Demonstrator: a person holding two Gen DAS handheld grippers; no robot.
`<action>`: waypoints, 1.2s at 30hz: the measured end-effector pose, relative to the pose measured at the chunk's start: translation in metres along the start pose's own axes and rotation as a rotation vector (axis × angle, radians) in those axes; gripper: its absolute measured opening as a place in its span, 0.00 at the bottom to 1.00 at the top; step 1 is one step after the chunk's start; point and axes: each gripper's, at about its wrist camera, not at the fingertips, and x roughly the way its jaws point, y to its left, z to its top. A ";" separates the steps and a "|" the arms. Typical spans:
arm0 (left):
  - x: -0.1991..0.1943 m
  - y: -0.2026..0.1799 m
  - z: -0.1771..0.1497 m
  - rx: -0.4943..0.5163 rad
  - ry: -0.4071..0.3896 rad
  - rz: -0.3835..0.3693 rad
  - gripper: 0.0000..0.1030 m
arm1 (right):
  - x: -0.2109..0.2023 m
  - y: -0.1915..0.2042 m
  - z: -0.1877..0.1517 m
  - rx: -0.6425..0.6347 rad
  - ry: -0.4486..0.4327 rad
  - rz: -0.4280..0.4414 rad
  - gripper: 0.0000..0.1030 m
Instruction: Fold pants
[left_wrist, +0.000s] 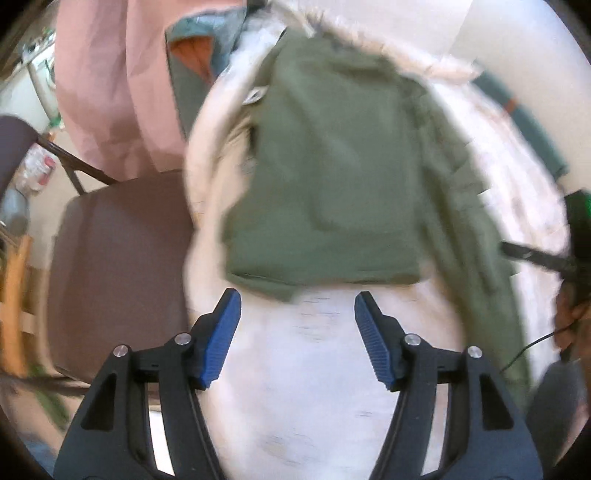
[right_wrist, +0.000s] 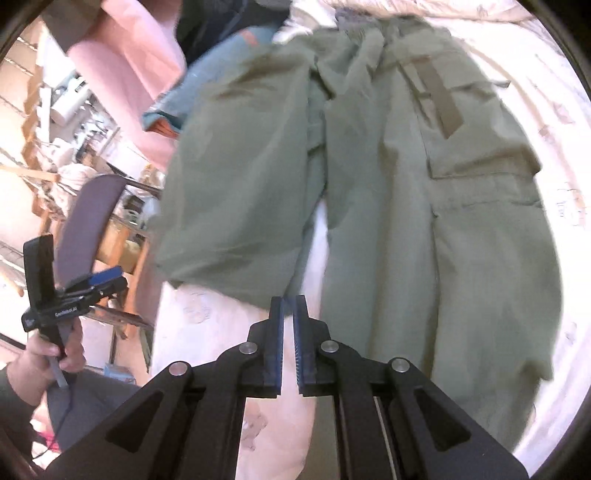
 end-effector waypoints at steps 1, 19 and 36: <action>-0.010 -0.009 -0.007 -0.013 -0.019 -0.012 0.62 | -0.012 0.004 -0.003 -0.007 -0.023 -0.009 0.07; 0.022 -0.171 -0.165 -0.097 0.208 -0.235 0.70 | -0.149 -0.068 -0.167 0.229 0.158 -0.193 0.63; 0.078 -0.237 -0.221 0.076 0.413 -0.164 0.13 | -0.084 -0.093 -0.235 0.301 0.521 -0.333 0.02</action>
